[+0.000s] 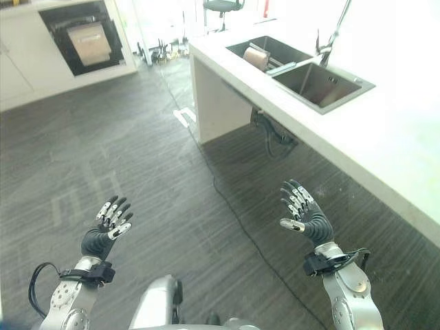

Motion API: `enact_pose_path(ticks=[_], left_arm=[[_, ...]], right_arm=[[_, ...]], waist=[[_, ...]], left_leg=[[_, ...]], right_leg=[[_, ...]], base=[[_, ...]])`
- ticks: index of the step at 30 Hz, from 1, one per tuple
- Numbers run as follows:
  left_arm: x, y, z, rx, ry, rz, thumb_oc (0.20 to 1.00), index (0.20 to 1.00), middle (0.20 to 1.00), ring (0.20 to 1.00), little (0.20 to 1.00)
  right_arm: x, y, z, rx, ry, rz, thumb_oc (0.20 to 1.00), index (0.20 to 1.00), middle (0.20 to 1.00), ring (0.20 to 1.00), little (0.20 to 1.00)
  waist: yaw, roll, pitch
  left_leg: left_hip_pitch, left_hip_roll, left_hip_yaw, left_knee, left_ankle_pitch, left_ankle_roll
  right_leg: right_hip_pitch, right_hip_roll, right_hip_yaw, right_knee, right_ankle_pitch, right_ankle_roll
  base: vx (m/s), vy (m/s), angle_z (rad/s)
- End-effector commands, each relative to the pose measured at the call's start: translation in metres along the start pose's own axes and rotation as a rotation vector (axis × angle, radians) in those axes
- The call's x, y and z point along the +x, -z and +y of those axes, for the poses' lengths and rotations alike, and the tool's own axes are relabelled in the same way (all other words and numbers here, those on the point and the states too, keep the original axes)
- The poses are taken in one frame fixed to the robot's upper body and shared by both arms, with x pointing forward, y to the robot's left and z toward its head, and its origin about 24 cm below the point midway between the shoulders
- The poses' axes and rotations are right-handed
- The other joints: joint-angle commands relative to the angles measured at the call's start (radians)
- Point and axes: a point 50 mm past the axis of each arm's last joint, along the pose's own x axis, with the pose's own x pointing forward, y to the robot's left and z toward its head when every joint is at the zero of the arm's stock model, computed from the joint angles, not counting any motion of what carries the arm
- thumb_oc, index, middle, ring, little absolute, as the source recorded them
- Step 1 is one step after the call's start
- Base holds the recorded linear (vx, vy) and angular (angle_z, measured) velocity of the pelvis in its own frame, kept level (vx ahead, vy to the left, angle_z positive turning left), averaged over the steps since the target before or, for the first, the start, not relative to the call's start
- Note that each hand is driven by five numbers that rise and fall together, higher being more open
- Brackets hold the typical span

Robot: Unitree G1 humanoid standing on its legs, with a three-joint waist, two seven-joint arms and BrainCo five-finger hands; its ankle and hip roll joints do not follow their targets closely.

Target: Place the dishes in the dishwasher.

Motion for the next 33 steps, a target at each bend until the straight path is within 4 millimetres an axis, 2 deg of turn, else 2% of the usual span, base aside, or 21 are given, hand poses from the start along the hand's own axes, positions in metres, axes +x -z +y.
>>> enact_pose_path(ticks=[1,3,5,6,8,9,11,13,14,16,17,19,20,21,23,24,26,29,31,32,33], left_arm=[[0.007,-0.026,-0.001,-0.022,0.038,-0.138,1.0,1.0,1.0,1.0,1.0],[0.005,-0.021,-0.002,-0.033,0.055,-0.138,1.0,1.0,1.0,1.0,1.0],[0.007,-0.025,-0.005,0.017,0.055,-0.173,1.0,1.0,1.0,1.0,1.0],[0.012,-0.035,-0.003,0.009,0.043,-0.202,1.0,1.0,1.0,1.0,1.0],[0.025,-0.044,-0.004,0.015,0.062,-0.212,1.0,1.0,1.0,1.0,1.0],[0.029,-0.047,-0.006,0.022,0.078,-0.215,1.0,1.0,1.0,1.0,1.0],[0.037,-0.055,-0.012,0.041,0.133,-0.225,1.0,1.0,1.0,1.0,1.0],[0.038,-0.056,-0.014,0.053,0.153,-0.222,1.0,1.0,1.0,1.0,1.0],[0.038,-0.056,-0.015,0.065,0.166,-0.214,1.0,1.0,1.0,1.0,1.0],[0.037,-0.055,-0.016,0.08,0.163,-0.21,1.0,1.0,1.0,1.0,1.0],[0.036,-0.058,-0.014,0.085,0.135,-0.218,1.0,1.0,1.0,1.0,1.0],[0.036,-0.062,-0.012,0.074,0.125,-0.228,1.0,1.0,1.0,1.0,1.0],[0.037,-0.067,-0.012,0.069,0.133,-0.241,1.0,1.0,1.0,1.0,1.0],[0.036,-0.07,-0.011,0.071,0.142,-0.252,1.0,1.0,1.0,1.0,1.0],[0.034,-0.072,-0.011,0.077,0.143,-0.271,1.0,1.0,1.0,1.0,1.0],[0.033,-0.072,-0.012,0.077,0.148,-0.284,1.0,1.0,1.0,1.0,1.0],[0.032,-0.072,-0.012,0.075,0.136,-0.302,1.0,1.0,1.0,1.0,1.0],[0.032,-0.071,-0.013,0.045,0.122,-0.289,1.0,1.0,1.0,1.0,1.0],[0.032,-0.069,-0.016,0.047,0.136,-0.281,1.0,1.0,1.0,1.0,1.0],[0.031,-0.071,-0.02,0.039,0.152,-0.292,1.0,1.0,1.0,1.0,1.0],[0.031,-0.073,-0.022,0.015,0.152,-0.32,1.0,1.0,1.0,1.0,1.0]], right_arm=[[0.001,-0.022,0.005,-0.087,-0.062,-0.074,1.0,1.0,1.0,1.0,1.0],[0.002,-0.024,0.003,-0.09,-0.056,-0.081,1.0,1.0,1.0,1.0,1.0],[0.004,-0.03,0.004,-0.1,-0.073,-0.106,1.0,1.0,1.0,1.0,1.0],[0.005,-0.037,0.006,-0.101,-0.077,-0.133,1.0,1.0,1.0,1.0,1.0],[0.006,-0.042,0.005,-0.087,-0.047,-0.164,1.0,1.0,1.0,1.0,1.0],[0.005,-0.043,0.006,-0.077,-0.029,-0.179,1.0,1.0,1.0,1.0,1.0],[0.003,-0.047,0.008,-0.069,0.005,-0.219,1.0,1.0,1.0,1.0,1.0],[0.0,-0.047,0.007,-0.071,0.025,-0.235,1.0,1.0,1.0,1.0,1.0],[-0.002,-0.047,0.007,-0.069,0.042,-0.248,1.0,1.0,1.0,1.0,1.0],[0.0,-0.046,0.01,-0.068,0.043,-0.259,1.0,1.0,1.0,1.0,1.0],[0.004,-0.049,0.016,-0.061,0.023,-0.28,1.0,1.0,1.0,1.0,1.0],[0.005,-0.052,0.015,-0.064,0.018,-0.294,1.0,1.0,1.0,1.0,1.0],[0.004,-0.058,0.01,-0.067,0.032,-0.315,1.0,1.0,1.0,1.0,1.0],[0.004,-0.062,0.005,-0.062,0.044,-0.325,1.0,1.0,1.0,1.0,1.0],[0.003,-0.066,0.0,-0.051,0.048,-0.34,1.0,1.0,1.0,1.0,1.0],[0.002,-0.066,0.001,-0.057,0.058,-0.35,1.0,1.0,1.0,1.0,1.0],[0.004,-0.063,0.003,-0.052,0.057,-0.354,1.0,1.0,1.0,1.0,1.0],[0.003,-0.06,0.004,-0.043,0.106,-0.347,1.0,1.0,1.0,1.0,1.0],[0.004,-0.058,0.005,-0.038,0.146,-0.356,1.0,1.0,1.0,1.0,1.0],[0.003,-0.062,-0.002,-0.046,0.183,-0.362,1.0,1.0,1.0,1.0,1.0],[0.003,-0.064,-0.004,-0.063,0.183,-0.365,1.0,1.0,1.0,1.0,1.0]], waist=[[-0.015,0.066,-0.02],[-0.012,0.073,-0.018],[-0.002,0.074,-0.015],[-0.001,0.081,-0.027],[-0.005,0.083,-0.043],[-0.005,0.073,-0.049],[-0.005,0.057,-0.07],[-0.002,0.056,-0.079],[0.001,0.05,-0.082],[0.002,0.062,-0.085],[-0.004,0.07,-0.077],[-0.004,0.067,-0.07],[-0.005,0.059,-0.058],[-0.003,0.051,-0.054],[0.002,0.047,-0.048],[-0.001,0.046,-0.037],[0.0,0.057,-0.035],[-0.008,0.056,-0.042],[-0.013,0.066,-0.043],[-0.026,0.056,-0.025],[-0.028,0.059,-0.009]], left_leg=[[0.401,0.036,-0.096,-0.479,0.198,-0.144],[0.338,0.091,-0.102,-0.481,0.205,-0.158],[0.347,0.084,-0.134,-0.481,0.186,-0.152],[0.363,0.089,-0.134,-0.481,0.17,-0.146],[0.385,0.069,-0.089,-0.481,0.142,-0.128],[0.395,0.042,-0.091,-0.481,0.126,-0.118],[0.413,-0.033,-0.106,-0.481,0.092,-0.071],[0.415,-0.063,-0.12,-0.481,0.079,-0.044],[0.426,-0.097,-0.139,-0.481,0.061,-0.02],[0.446,-0.106,-0.141,-0.481,0.047,-0.007],[0.477,-0.1,-0.121,-0.481,0.038,-0.01],[0.49,-0.1,-0.112,-0.481,0.032,-0.015],[0.503,-0.105,-0.105,-0.481,0.028,-0.022],[0.52,-0.116,-0.113,-0.481,0.009,-0.03],[0.536,-0.119,-0.097,-0.481,-0.002,-0.036],[0.545,-0.132,-0.084,-0.481,-0.008,-0.02],[0.569,-0.116,-0.063,-0.481,-0.033,-0.024],[0.593,-0.128,-0.037,-0.481,-0.057,-0.008],[0.615,-0.123,-0.005,-0.473,-0.053,-0.02],[0.543,-0.074,0.043,-0.214,-0.005,-0.083],[0.448,-0.009,0.007,-0.026,0.062,-0.143]], right_leg=[[-0.113,-0.07,-0.006,-0.005,0.125,0.139],[-0.075,-0.074,0.012,0.014,0.075,0.132],[-0.033,-0.106,0.023,0.046,0.024,0.144],[-0.021,-0.139,0.009,0.065,0.01,0.167],[0.002,-0.181,-0.036,0.079,0.008,0.2],[0.003,-0.211,-0.053,0.096,0.027,0.225],[-0.064,-0.292,-0.071,0.245,0.15,0.276],[-0.098,-0.313,-0.066,0.344,0.2,0.277],[-0.123,-0.33,-0.05,0.444,0.238,0.28],[-0.188,-0.337,-0.049,0.539,0.286,0.275],[-0.265,-0.313,-0.07,0.513,0.244,0.252],[-0.268,-0.263,-0.103,0.439,0.199,0.242],[-0.271,-0.201,-0.161,0.327,0.185,0.237],[-0.279,-0.18,-0.197,0.269,0.187,0.247],[-0.284,-0.17,-0.269,0.226,0.211,0.248],[-0.322,-0.206,-0.279,0.256,0.287,0.249],[-0.295,-0.209,-0.295,0.261,0.217,0.246],[-0.275,-0.201,-0.288,0.231,0.205,0.244],[-0.241,-0.173,-0.286,0.18,0.134,0.204],[-0.195,-0.151,-0.267,0.131,0.101,0.153],[-0.181,-0.148,-0.252,0.122,0.088,0.122]], base=[[0.57,0.282,-0.97],[0.57,0.25,-0.8],[0.67,0.397,-1.13],[0.65,0.476,-1.26],[0.48,0.42,-0.64],[0.47,0.45,0.26],[0.48,0.495,0.81],[0.35,0.336,0.52],[0.32,0.281,0.33],[0.32,0.254,0.51],[0.27,0.143,0.32],[0.24,0.019,-0.26],[0.27,-0.045,-0.38],[0.25,-0.052,-0.36],[0.12,-0.022,-0.31],[0.09,-0.027,-0.56],[0.15,-0.071,-0.3],[0.13,-0.128,-0.37],[0.11,-0.197,-0.49],[0.07,-0.245,-0.55],[0.08,0.03,0.1]])
